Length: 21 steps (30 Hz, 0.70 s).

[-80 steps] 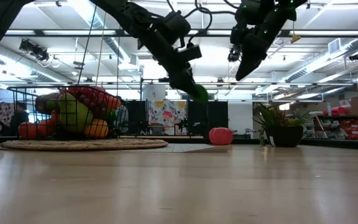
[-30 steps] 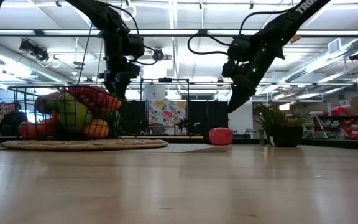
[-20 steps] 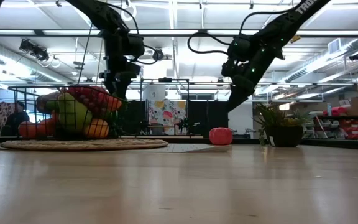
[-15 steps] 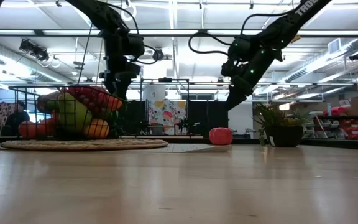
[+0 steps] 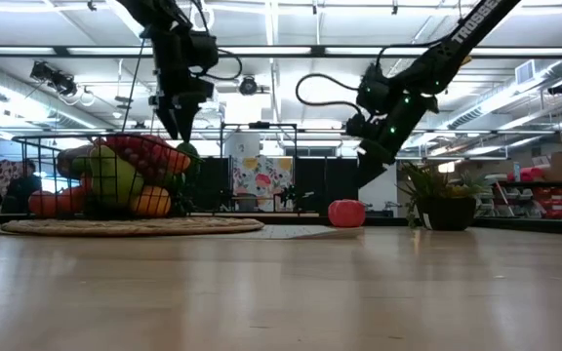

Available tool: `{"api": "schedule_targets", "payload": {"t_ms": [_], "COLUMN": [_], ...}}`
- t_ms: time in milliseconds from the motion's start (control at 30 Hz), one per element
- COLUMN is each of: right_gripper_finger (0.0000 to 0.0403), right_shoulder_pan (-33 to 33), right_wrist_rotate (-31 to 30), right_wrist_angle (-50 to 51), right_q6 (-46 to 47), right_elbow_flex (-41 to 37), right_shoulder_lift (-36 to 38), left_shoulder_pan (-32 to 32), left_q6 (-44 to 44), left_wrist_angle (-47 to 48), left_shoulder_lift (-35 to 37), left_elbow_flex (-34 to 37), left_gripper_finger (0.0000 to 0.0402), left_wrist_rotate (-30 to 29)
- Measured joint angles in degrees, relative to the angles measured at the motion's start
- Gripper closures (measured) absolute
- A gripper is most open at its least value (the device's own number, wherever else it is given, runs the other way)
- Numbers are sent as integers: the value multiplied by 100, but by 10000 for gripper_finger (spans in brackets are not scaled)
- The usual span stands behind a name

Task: Build produce basket
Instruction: Put the orange pumpkin into the wire basket

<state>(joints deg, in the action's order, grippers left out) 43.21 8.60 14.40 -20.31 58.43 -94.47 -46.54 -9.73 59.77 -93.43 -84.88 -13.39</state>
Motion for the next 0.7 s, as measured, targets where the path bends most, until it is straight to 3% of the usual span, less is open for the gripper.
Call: {"api": "schedule_targets", "payload": {"t_ms": [200,400,700], "right_gripper_finger": [154,148,130], "right_shoulder_pan": [178,221,222], "right_wrist_rotate": [-99,-368,-147], "right_wrist_angle": [-156,-388,-738], "right_q6": [-55,-195,196], "right_elbow_flex": [0,0,27], "right_shoulder_lift": [-305,-350,-732], "left_shoulder_pan": [35,273,849], "left_q6": [7,6,11], "left_wrist_angle": [-70,-793,-1593], "left_shoulder_lift": [407,739,702], "left_elbow_flex": [0,0,0], "left_gripper_finger": [88,88,88], "left_wrist_rotate": [-5,126,466]}}
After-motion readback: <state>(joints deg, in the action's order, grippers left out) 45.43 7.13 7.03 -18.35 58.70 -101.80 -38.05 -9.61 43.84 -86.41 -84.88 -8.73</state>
